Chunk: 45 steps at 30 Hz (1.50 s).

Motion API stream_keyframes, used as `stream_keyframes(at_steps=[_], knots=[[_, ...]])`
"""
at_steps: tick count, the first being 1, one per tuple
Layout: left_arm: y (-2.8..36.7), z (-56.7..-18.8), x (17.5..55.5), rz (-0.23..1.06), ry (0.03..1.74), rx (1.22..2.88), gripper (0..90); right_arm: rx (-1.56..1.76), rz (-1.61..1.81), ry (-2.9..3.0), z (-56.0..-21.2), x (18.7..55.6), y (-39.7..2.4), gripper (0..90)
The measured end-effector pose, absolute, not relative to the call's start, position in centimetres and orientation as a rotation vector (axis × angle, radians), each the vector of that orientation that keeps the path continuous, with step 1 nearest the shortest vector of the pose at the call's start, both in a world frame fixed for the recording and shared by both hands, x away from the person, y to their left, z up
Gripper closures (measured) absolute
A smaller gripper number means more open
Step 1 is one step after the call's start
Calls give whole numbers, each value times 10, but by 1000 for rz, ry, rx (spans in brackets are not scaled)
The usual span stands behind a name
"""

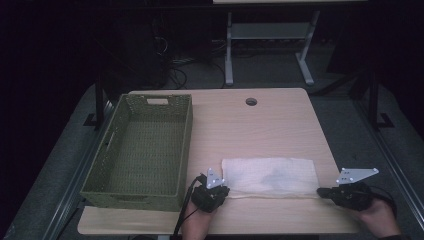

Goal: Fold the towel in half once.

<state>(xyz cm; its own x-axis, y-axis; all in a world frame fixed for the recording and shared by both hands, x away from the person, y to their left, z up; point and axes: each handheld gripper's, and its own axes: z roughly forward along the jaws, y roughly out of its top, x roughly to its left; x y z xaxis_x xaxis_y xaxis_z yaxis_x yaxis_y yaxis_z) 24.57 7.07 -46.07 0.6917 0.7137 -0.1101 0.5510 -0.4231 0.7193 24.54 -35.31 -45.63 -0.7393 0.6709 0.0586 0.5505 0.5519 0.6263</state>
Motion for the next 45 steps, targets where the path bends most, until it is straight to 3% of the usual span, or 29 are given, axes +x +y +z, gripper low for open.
stream_keyframes(at_steps=[8,17,30,40,45], knots=[[72,-441,249,299,936,2091,656,1033,1090,2529,-442,247,-363,733],[65,-439,280,380,971,2086,609,1040,1095,2469,-433,268,-360,699],[57,-448,337,466,1033,2133,610,1078,1085,2444,-442,314,-357,685],[59,-467,350,453,1065,2166,612,1141,1038,2425,-451,344,-360,685],[59,-468,349,445,1044,2161,664,1181,1017,2448,-461,352,-362,685]])
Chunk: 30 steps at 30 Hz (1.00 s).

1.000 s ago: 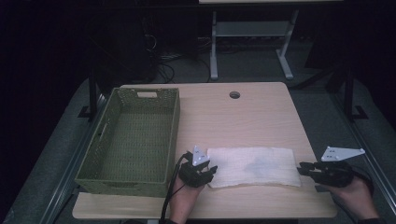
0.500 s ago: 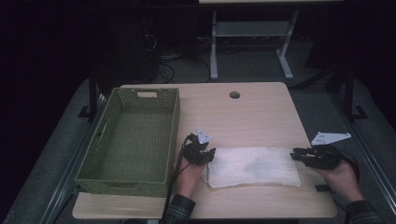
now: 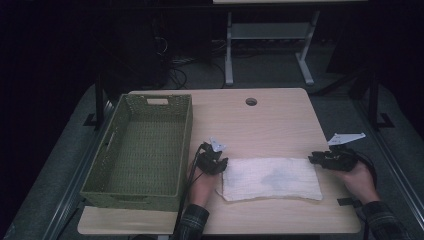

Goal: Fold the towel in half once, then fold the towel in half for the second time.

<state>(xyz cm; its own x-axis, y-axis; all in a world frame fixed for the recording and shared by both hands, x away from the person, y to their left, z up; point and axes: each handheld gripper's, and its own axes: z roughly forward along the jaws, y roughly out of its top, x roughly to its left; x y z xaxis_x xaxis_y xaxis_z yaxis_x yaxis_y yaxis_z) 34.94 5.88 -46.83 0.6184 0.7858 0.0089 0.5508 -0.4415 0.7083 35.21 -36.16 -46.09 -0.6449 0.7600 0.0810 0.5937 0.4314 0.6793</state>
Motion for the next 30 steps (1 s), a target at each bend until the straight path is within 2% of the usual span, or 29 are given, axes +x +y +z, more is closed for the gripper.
stream_keyframes(at_steps=[6,9,11,17,30], knots=[[60,-469,350,401,1020,2161,743,1185,1024,2482,-469,355,-359,705],[59,-469,350,373,1006,2158,836,1194,1047,2500,-469,355,-359,791],[59,-469,350,374,1006,2157,864,1177,1052,2511,-469,355,-358,841],[62,-467,357,360,1033,2134,875,1155,976,2479,-464,354,-354,861],[64,-456,387,404,1055,2066,875,1173,993,2385,-451,384,-356,864]])
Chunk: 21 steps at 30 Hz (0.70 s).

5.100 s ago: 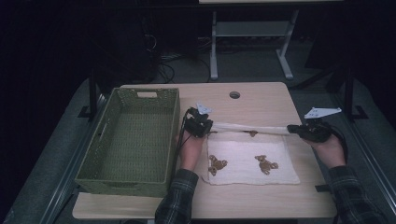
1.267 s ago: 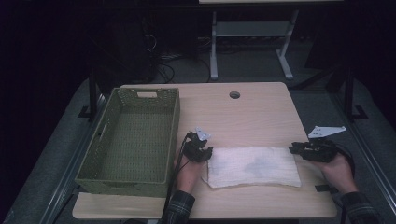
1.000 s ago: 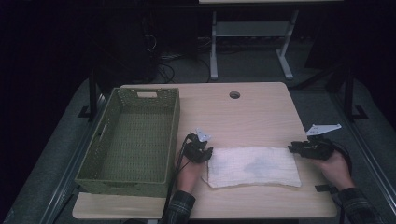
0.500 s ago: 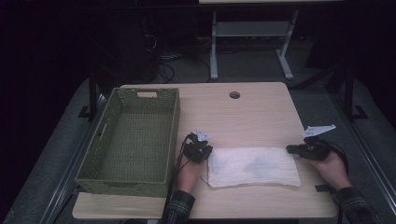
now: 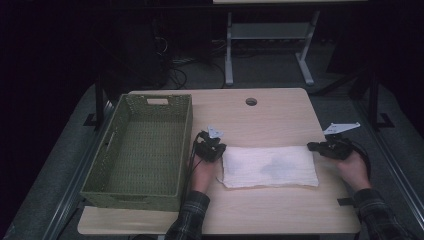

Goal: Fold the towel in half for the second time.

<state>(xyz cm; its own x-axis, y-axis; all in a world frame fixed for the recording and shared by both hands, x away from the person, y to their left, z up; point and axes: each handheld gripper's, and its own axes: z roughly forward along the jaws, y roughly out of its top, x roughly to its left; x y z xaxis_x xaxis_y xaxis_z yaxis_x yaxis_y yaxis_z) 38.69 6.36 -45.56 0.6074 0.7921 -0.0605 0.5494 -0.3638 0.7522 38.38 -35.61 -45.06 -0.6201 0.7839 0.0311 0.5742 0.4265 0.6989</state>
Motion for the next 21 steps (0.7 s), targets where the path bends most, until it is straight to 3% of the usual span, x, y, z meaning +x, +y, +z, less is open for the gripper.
stream_keyframes(at_steps=[21], knots=[[69,-434,346,454,972,2020,876,1080,1046,2381,-436,341,-361,865]])
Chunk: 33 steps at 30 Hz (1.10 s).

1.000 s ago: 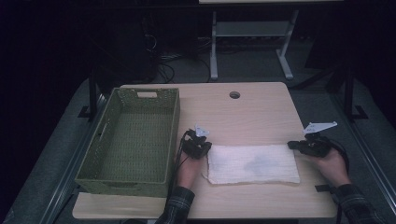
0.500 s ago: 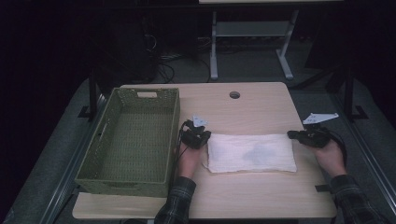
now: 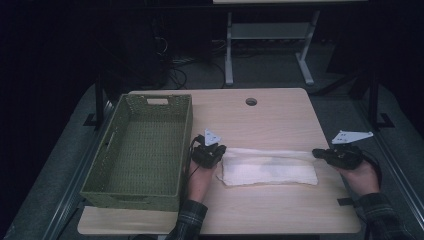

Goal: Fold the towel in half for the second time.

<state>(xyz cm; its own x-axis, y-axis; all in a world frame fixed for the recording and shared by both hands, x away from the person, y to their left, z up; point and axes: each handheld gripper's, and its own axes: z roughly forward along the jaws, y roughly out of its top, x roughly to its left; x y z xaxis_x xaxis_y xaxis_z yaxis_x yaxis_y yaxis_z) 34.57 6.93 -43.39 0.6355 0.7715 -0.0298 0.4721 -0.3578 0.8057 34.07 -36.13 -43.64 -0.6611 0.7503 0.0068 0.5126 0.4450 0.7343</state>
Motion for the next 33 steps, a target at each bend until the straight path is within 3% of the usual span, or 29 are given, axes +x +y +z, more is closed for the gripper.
stream_keyframes(at_steps=[19,33], knots=[[67,-427,296,534,942,2043,876,1021,1052,2417,-435,296,-362,864],[69,-449,275,472,985,2070,875,1030,1025,2480,-444,278,-360,862]])
